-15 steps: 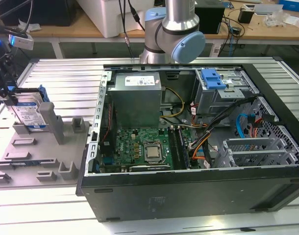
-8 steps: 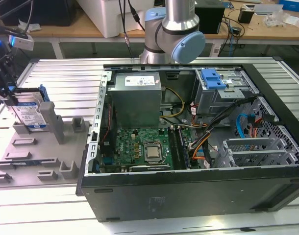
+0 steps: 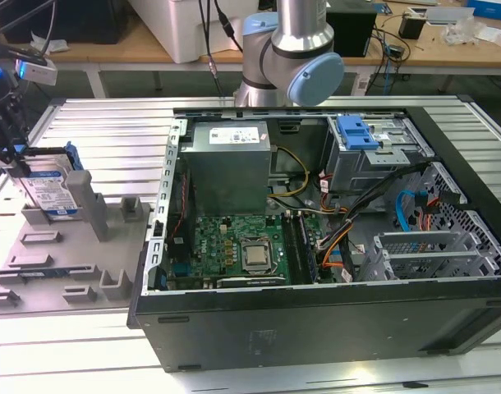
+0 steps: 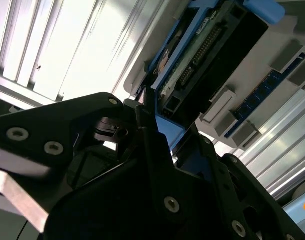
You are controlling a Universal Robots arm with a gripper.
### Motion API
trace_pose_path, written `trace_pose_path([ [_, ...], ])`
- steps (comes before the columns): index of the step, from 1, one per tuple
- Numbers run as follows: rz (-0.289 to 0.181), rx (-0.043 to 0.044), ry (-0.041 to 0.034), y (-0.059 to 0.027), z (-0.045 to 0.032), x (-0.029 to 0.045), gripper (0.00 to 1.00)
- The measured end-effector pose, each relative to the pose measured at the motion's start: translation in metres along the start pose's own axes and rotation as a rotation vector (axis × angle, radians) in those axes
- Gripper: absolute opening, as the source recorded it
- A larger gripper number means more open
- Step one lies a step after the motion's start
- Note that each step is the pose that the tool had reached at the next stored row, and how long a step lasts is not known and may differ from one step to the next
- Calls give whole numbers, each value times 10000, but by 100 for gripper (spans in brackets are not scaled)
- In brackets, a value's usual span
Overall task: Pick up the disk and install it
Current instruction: 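Pick up the disk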
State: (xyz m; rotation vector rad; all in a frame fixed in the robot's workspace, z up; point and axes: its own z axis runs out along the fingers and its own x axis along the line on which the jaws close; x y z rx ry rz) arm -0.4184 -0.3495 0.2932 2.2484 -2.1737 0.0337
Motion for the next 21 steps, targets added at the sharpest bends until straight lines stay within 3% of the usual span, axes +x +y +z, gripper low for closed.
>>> trace_pose_path([
  [12,1,11,-5,0,-6,0,37],
  [21,0,1,22,0,-132,3,37],
])
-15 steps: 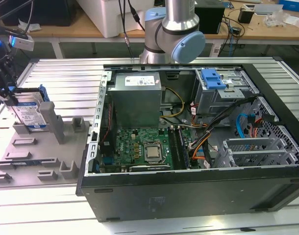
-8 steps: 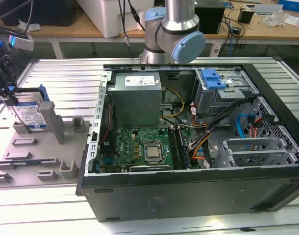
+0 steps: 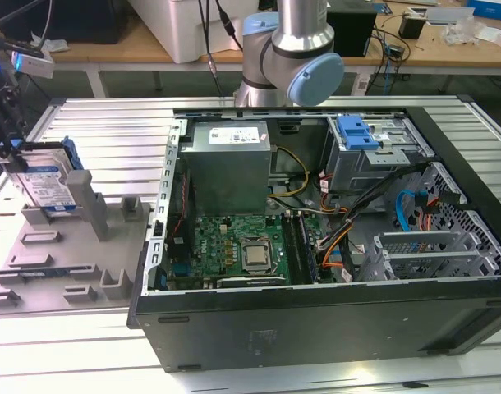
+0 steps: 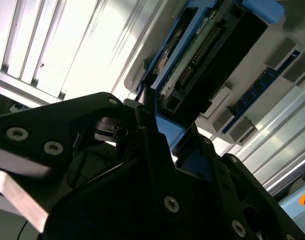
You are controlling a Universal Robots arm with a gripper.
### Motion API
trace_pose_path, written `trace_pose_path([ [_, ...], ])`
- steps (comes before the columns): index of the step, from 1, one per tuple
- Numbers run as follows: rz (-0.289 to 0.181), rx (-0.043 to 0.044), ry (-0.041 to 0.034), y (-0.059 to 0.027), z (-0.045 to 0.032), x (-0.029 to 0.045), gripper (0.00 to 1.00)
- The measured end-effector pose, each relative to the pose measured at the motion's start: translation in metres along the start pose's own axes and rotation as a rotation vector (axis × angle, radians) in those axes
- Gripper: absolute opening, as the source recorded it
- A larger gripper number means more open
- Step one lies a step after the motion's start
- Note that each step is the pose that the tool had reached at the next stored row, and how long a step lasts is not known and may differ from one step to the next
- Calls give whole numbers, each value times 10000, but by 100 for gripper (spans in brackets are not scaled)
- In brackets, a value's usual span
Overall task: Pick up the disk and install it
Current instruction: 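Pick up the disk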
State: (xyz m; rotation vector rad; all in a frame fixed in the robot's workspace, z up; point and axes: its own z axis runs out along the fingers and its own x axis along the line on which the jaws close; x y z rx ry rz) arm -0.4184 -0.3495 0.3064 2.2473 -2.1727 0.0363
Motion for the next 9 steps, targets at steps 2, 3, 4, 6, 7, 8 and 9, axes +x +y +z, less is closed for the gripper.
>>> trace_pose_path([
  [2,0,-1,29,0,-35,1,37],
  [3,1,-2,43,0,-50,1,37],
  [4,0,-3,68,0,-72,2,37],
  [6,-1,-5,115,0,-107,3,37],
  [7,0,-5,135,-1,-121,3,37],
  [8,-1,-6,164,-1,-142,4,37],
  [9,-1,-7,188,-1,-159,4,37],
])
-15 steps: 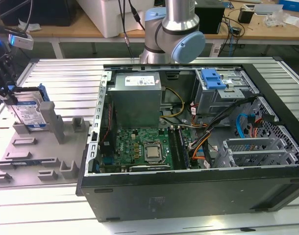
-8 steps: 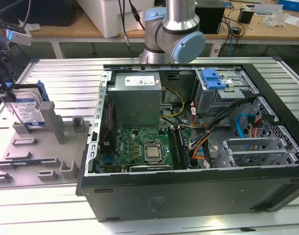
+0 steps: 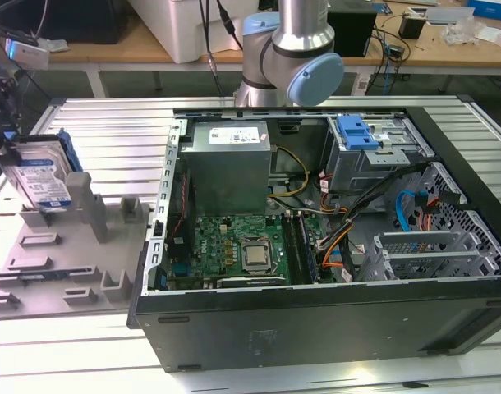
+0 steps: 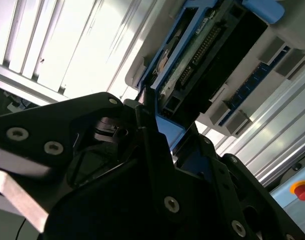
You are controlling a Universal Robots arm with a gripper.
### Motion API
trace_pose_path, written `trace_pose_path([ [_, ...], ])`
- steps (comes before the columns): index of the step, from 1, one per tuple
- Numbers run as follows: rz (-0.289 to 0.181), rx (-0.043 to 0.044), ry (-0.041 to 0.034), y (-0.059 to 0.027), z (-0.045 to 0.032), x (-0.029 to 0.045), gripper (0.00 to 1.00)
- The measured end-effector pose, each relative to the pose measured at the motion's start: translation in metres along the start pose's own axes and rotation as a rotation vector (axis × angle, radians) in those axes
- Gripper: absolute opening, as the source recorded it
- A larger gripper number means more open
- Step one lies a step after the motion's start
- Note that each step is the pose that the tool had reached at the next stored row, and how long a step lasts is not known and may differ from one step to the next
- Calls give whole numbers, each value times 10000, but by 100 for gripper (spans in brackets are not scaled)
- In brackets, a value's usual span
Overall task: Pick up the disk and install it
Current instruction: 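Pick up the disk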
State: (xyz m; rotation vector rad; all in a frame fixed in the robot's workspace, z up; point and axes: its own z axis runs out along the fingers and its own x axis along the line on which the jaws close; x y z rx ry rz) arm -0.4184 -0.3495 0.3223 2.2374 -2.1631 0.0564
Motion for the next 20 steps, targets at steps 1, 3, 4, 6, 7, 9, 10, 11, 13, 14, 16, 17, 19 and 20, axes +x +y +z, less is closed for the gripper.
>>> trace_pose_path([
  [1,-1,-1,24,0,-17,1,37],
  [3,-1,-3,73,0,-48,2,37],
  [4,-2,-3,92,0,-61,3,37],
  [6,-1,-4,127,-1,-93,3,37],
  [7,-1,-5,140,-1,-107,2,37],
  [9,-1,-5,156,-1,-127,0,37],
  [10,-1,-5,158,-1,-134,-2,37],
  [11,-2,-5,159,-1,-143,-2,37],
  [13,-1,-4,159,-1,-165,-1,37],
  [14,-1,0,159,-1,-182,-1,37],
  [16,-1,7,159,-1,-213,1,37],
  [17,-1,9,159,-1,-231,2,37],
  [19,-1,13,159,-1,-276,4,37],
  [20,0,16,159,-2,-314,5,37],
])
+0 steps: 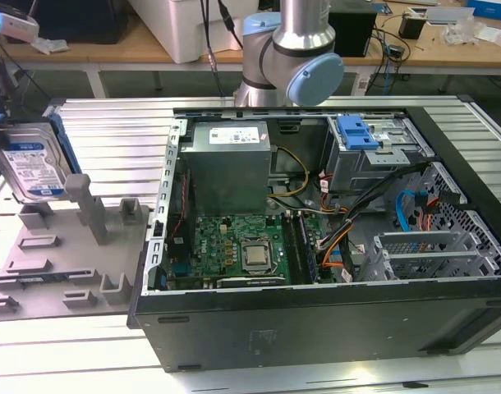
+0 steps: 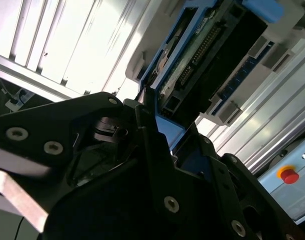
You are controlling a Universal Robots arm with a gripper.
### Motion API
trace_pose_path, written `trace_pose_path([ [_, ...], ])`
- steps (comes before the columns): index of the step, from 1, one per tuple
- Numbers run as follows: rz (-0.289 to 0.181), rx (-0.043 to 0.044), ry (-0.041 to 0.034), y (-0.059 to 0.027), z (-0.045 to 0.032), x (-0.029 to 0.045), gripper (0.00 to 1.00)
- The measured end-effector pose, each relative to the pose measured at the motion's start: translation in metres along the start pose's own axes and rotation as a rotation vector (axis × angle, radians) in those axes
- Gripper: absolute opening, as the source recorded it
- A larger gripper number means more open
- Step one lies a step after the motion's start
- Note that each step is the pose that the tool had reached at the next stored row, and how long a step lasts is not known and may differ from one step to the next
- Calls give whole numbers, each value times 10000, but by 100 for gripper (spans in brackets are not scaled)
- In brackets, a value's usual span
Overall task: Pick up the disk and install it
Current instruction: 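Pick up the disk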
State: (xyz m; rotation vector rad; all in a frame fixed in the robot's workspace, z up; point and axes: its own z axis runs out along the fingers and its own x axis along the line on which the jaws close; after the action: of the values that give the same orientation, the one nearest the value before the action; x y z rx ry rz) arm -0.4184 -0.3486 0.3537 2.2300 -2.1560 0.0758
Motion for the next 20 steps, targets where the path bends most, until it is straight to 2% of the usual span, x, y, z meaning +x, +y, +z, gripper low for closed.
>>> trace_pose_path([
  [20,2,27,-32,-3,-525,33,37],
])
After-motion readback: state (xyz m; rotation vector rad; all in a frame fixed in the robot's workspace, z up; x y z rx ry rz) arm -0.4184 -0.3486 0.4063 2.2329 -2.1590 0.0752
